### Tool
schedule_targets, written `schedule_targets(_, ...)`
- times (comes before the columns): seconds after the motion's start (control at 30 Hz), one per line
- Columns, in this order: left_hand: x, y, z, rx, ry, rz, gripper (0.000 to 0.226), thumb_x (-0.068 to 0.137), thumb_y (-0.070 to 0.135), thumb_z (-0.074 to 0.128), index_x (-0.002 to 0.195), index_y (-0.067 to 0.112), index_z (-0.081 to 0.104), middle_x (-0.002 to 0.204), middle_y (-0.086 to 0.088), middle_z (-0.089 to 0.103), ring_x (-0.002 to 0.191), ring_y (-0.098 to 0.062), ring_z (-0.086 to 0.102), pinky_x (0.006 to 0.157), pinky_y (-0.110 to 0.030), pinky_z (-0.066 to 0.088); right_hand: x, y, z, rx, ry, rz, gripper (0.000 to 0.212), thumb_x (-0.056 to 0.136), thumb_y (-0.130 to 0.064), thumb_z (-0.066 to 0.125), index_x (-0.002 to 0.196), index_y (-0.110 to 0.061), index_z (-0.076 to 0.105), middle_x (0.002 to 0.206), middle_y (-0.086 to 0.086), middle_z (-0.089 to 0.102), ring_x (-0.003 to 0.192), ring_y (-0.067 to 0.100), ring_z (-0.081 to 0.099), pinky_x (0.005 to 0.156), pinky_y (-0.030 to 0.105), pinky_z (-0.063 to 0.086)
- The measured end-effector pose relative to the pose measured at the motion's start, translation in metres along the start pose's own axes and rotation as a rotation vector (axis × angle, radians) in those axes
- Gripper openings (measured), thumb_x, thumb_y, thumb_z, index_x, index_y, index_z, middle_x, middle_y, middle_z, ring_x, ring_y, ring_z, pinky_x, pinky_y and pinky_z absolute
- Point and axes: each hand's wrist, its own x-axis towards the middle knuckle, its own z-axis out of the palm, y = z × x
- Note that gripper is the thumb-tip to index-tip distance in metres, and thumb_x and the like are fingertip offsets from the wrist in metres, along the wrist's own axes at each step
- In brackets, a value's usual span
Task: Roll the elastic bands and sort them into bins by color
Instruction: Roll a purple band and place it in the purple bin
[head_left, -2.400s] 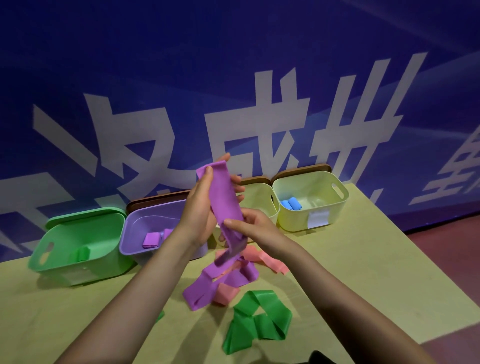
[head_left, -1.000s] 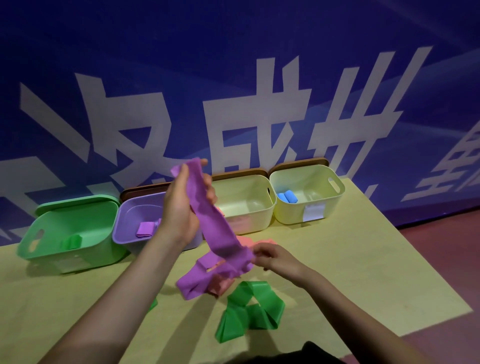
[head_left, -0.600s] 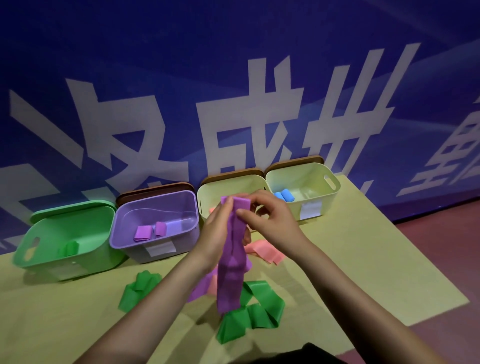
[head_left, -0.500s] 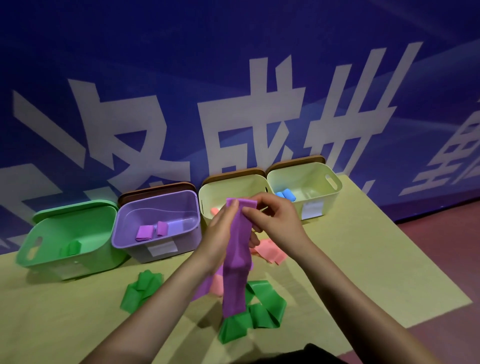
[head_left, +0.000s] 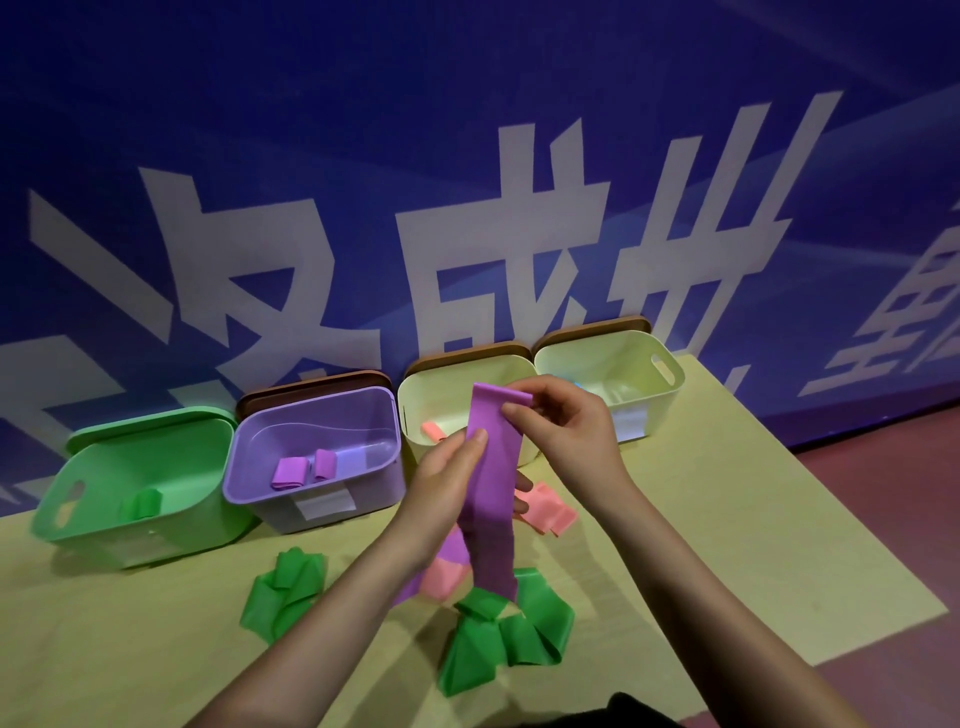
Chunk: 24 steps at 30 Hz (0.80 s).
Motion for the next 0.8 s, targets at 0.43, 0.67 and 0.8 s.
schedule_targets(0.43,-0.006,0.001,0.000,-0.038,-0.016,0.106,0.027,0.100,0.021,0.039,0.106,0.019,0.065,0.071,-0.016,0.068,0.052,-0.032,0.062,0.065,-0.039,0.051,0.000,0.005,-0.024,-0.359,-0.264,-0.451,0.022,0.082,0.007,0.064,0.097,-0.007,0.073,0.086,0.002,0.065,0.079,0.011,0.058,0.072,0.021,0.047)
schedule_targets(0.67,-0.007,0.002,0.000,-0.078,-0.016,0.127,0.032,0.099,0.020,0.039,0.096,0.021,0.071,0.074,-0.016,0.068,0.056,-0.031,0.064,0.064,-0.040,0.052,-0.001,-0.004,-0.029,-0.356,-0.374,-0.391,0.026,0.088,0.000,0.058,0.107,-0.010,0.071,0.092,-0.001,0.069,0.085,0.007,0.062,0.076,0.018,0.047)
schedule_targets(0.8,-0.007,0.003,-0.002,-0.090,-0.014,0.122,0.038,0.100,0.019,0.035,0.092,0.022,0.072,0.080,-0.016,0.070,0.059,-0.030,0.065,0.069,-0.044,0.054,-0.003,-0.006,-0.028,-0.379,-0.367,-0.406,0.029,0.089,-0.003,0.056,0.111,-0.013,0.070,0.093,-0.001,0.069,0.085,0.007,0.062,0.077,0.019,0.048)
